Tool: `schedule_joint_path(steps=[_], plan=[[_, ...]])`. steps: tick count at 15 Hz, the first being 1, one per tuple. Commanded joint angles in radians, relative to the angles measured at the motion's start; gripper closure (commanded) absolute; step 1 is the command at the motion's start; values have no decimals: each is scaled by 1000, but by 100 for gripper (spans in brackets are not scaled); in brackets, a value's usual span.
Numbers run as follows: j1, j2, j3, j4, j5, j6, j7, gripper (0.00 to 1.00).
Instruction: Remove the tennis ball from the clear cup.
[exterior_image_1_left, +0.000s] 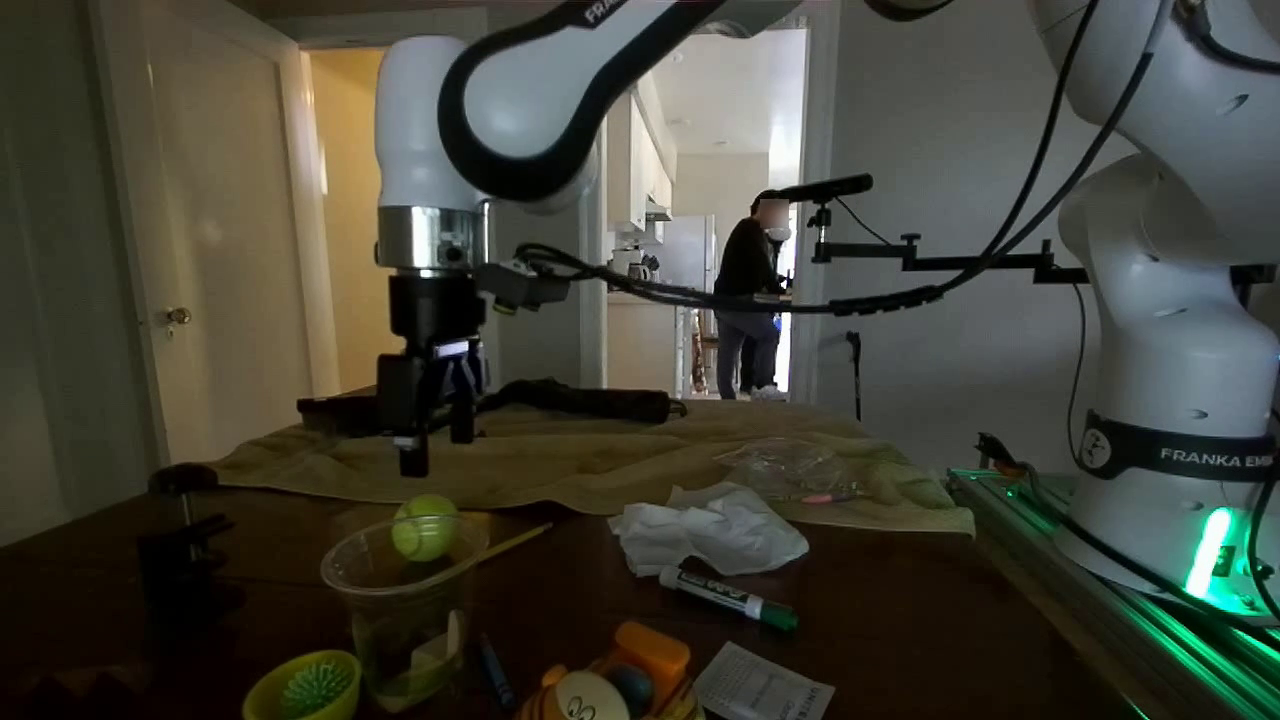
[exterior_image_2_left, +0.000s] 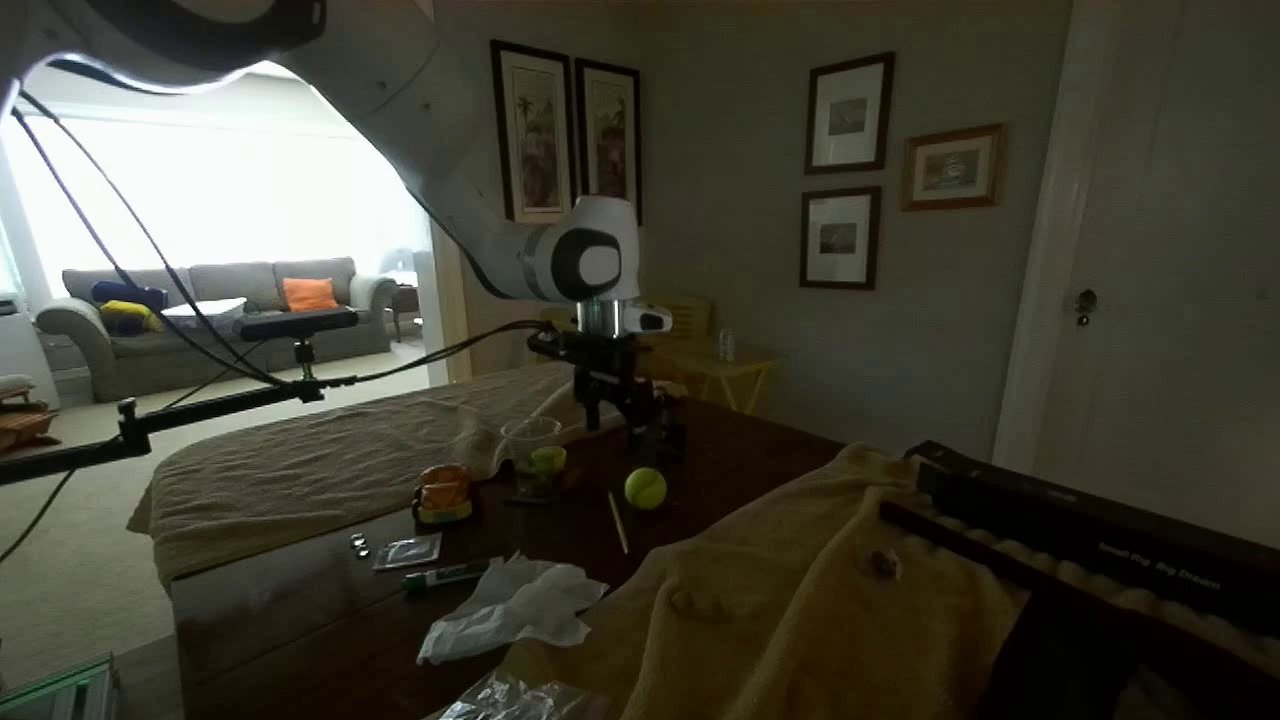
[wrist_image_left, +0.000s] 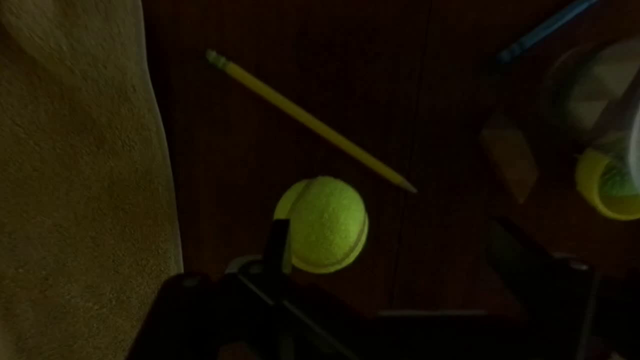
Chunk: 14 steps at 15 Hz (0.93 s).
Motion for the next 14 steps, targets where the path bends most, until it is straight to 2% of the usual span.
schedule_joint_path(steps=[1, 3, 6, 7, 10, 14], plan=[[36, -135, 5, -28, 11, -222, 61, 0], [63, -216, 12, -51, -2, -299, 123, 0], [97, -312, 28, -81, -26, -320, 227, 0], [71, -228, 30, -18, -9, -306, 156, 0], [87, -290, 42, -46, -11, -323, 203, 0], [84, -293, 39, -59, -11, -323, 203, 0]])
